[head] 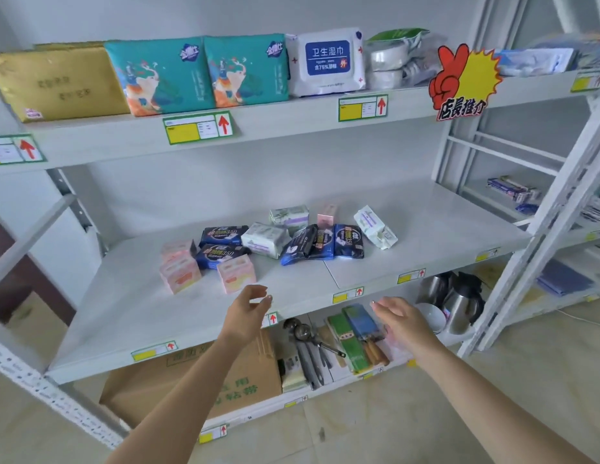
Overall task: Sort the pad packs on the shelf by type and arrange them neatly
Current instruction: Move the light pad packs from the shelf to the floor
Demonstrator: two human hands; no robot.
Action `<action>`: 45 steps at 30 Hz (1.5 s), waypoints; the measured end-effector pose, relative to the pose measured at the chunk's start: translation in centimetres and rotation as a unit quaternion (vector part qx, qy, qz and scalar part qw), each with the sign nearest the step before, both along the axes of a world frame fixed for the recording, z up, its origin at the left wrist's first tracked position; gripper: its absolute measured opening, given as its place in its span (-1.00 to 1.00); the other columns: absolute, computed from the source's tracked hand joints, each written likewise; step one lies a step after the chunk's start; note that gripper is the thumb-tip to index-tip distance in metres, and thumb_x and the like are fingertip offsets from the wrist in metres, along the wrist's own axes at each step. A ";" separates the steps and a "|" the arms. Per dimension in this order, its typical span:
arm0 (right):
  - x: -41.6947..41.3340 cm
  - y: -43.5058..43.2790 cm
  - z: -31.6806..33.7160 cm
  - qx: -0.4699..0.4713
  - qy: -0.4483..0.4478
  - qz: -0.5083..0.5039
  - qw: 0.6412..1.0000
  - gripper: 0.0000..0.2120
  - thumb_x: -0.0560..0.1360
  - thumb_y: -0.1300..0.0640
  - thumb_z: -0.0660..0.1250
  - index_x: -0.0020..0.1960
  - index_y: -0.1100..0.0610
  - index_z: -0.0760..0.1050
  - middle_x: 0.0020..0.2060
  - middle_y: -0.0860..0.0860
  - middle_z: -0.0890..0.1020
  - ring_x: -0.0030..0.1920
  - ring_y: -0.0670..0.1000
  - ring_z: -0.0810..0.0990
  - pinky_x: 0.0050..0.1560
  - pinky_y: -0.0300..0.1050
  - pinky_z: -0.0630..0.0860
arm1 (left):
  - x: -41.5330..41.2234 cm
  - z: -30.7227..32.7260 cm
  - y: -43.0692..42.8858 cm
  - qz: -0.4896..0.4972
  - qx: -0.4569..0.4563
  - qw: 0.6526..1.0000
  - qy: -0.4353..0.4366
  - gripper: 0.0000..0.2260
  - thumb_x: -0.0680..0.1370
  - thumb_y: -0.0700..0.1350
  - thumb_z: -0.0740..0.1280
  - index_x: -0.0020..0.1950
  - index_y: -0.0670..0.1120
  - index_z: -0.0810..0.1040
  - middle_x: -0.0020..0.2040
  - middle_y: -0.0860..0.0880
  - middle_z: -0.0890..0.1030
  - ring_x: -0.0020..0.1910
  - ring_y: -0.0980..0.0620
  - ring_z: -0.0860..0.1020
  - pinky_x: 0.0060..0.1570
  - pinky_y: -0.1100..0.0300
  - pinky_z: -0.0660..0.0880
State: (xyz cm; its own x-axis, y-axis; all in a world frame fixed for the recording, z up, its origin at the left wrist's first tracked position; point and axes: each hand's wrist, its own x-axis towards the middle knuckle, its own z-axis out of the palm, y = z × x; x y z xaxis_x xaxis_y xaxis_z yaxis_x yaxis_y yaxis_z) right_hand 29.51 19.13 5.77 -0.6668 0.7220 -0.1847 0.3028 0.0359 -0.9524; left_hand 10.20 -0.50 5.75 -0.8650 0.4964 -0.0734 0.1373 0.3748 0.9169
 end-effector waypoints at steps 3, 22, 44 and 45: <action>-3.8 4.8 -0.6 0.034 -0.026 -0.011 0.999 -0.75 0.48 0.03 0.35 0.10 0.10 0.44 0.12 0.07 0.55 0.09 0.03 0.49 0.07 -0.14 0.34 | -4.7 -0.4 4.5 0.022 -0.032 0.999 0.011 -0.77 0.56 -0.15 0.27 0.21 -0.16 0.44 0.10 -0.12 0.54 -0.06 -0.06 0.50 -0.23 0.20 0.45; -23.4 27.3 -3.9 0.230 -0.192 -0.049 0.953 -0.31 0.40 -0.05 0.41 0.44 0.06 0.22 0.38 0.16 0.29 0.37 0.21 0.27 0.28 0.11 0.33 | -24.5 -4.9 23.5 0.213 -0.228 0.941 -0.131 -0.21 0.45 0.20 0.33 0.52 0.08 -0.06 0.49 -0.27 -0.01 0.40 -0.32 0.20 0.37 -0.11 0.26; -22.3 32.4 -6.6 0.147 -0.176 -0.119 0.966 -0.38 0.28 0.02 0.44 0.29 0.03 0.33 0.05 0.14 0.53 0.04 0.21 0.52 0.00 -0.05 0.47 | -26.1 -6.7 25.7 0.248 -0.280 0.927 -0.041 -0.15 0.41 0.12 0.40 0.49 -0.03 -0.07 0.48 -0.23 -0.07 0.35 -0.39 0.23 0.27 -0.19 0.34; -22.0 32.0 -6.4 0.113 -0.154 -0.144 0.971 -0.41 0.30 0.03 0.44 0.28 0.03 0.32 0.01 0.11 0.53 0.00 0.18 0.51 0.00 -0.04 0.49 | -26.0 -6.5 25.2 0.254 -0.266 0.929 -0.042 -0.17 0.42 0.11 0.40 0.49 -0.03 -0.04 0.47 -0.22 -0.04 0.33 -0.38 0.26 0.25 -0.19 0.36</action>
